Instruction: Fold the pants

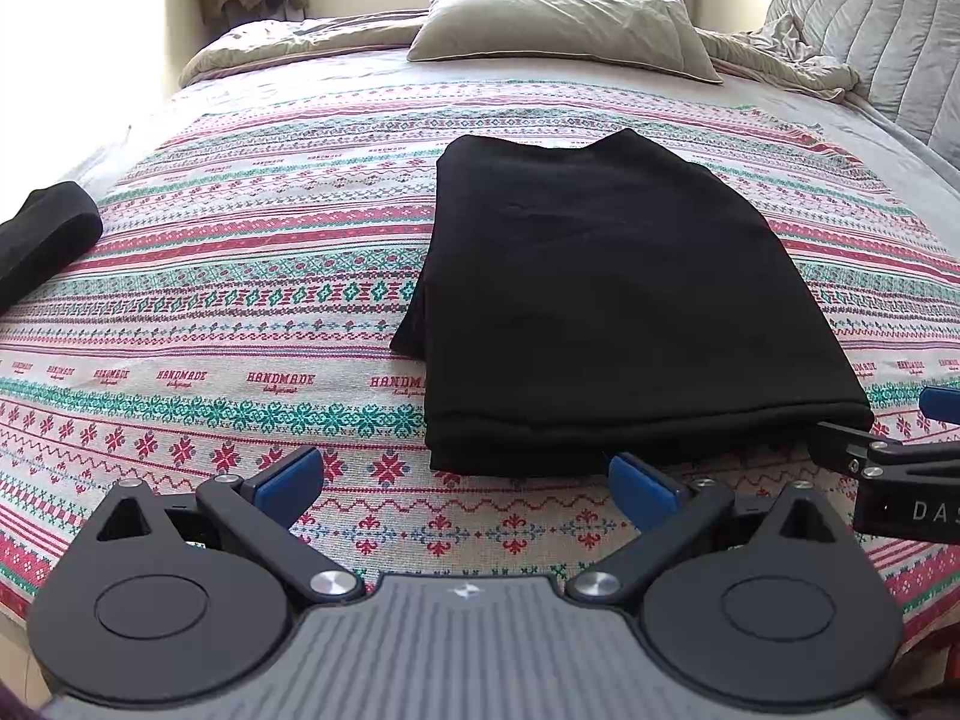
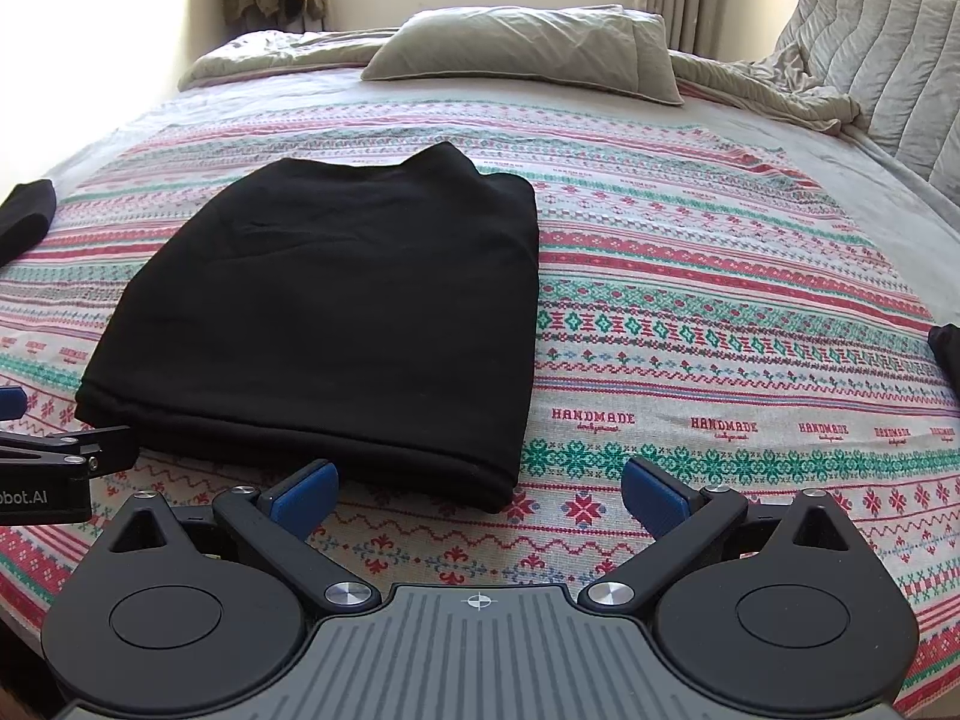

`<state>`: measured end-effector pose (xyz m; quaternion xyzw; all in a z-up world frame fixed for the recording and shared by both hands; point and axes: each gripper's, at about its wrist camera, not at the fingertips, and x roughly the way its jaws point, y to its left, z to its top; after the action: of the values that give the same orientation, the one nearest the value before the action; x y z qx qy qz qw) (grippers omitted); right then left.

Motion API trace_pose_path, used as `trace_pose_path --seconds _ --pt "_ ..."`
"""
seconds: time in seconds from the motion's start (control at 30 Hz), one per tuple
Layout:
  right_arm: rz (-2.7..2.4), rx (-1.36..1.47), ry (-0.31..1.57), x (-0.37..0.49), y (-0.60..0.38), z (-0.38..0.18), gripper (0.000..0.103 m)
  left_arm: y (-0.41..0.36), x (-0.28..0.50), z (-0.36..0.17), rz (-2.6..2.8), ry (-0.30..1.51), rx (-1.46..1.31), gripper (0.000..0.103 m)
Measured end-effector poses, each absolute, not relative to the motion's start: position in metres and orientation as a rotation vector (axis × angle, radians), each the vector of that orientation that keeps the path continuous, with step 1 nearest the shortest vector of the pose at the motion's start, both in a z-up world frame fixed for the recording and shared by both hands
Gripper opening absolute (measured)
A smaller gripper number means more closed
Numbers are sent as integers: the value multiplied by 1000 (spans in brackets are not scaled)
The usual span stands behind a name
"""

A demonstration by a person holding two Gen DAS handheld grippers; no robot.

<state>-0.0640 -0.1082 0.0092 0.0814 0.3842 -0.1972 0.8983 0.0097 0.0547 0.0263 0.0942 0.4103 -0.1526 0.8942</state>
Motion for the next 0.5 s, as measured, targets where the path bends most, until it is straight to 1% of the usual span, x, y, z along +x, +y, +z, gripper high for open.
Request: trace_pose_path --seconds 0.5 --pt "-408 170 803 -65 -111 6 102 54 9 25 -317 854 201 103"
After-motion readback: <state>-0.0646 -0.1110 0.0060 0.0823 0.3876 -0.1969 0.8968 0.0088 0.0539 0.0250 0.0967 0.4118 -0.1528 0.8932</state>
